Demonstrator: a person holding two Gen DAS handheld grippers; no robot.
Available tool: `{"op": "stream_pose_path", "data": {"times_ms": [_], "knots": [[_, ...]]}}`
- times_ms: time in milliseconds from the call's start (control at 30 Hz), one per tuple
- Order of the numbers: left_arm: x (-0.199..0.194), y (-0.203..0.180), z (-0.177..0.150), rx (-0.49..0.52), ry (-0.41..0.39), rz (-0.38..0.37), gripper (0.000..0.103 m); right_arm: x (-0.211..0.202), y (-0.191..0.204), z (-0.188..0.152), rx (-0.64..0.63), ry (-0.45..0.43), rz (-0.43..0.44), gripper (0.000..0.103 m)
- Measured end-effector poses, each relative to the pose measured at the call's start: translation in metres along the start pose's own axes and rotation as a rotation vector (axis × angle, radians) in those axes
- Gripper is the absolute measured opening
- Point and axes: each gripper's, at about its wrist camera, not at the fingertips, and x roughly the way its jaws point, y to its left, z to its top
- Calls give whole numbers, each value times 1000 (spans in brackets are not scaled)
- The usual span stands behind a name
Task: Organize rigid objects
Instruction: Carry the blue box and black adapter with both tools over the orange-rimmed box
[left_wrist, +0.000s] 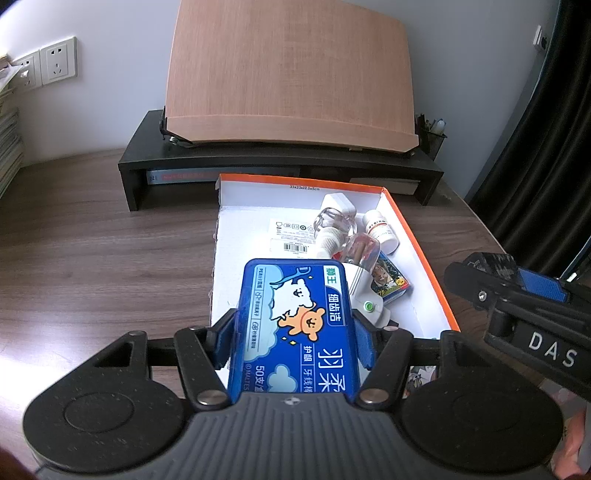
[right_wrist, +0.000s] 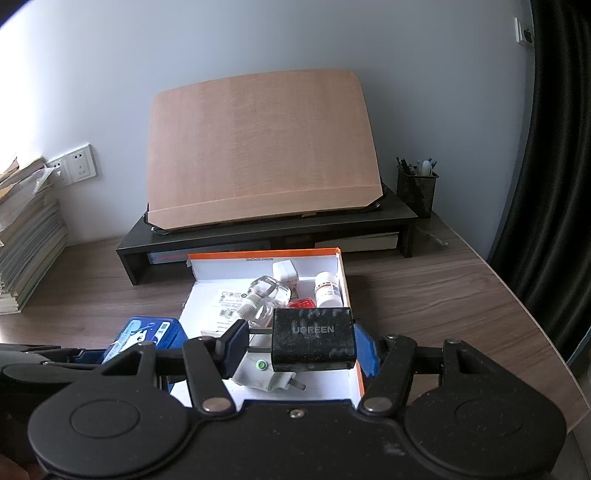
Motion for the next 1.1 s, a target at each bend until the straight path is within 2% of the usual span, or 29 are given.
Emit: {"op": "stream_pose_path", "data": {"times_ms": [1100], "knots": [[9, -6, -1, 17, 27, -22, 63, 13, -1, 2, 0, 25, 1, 73]]}}
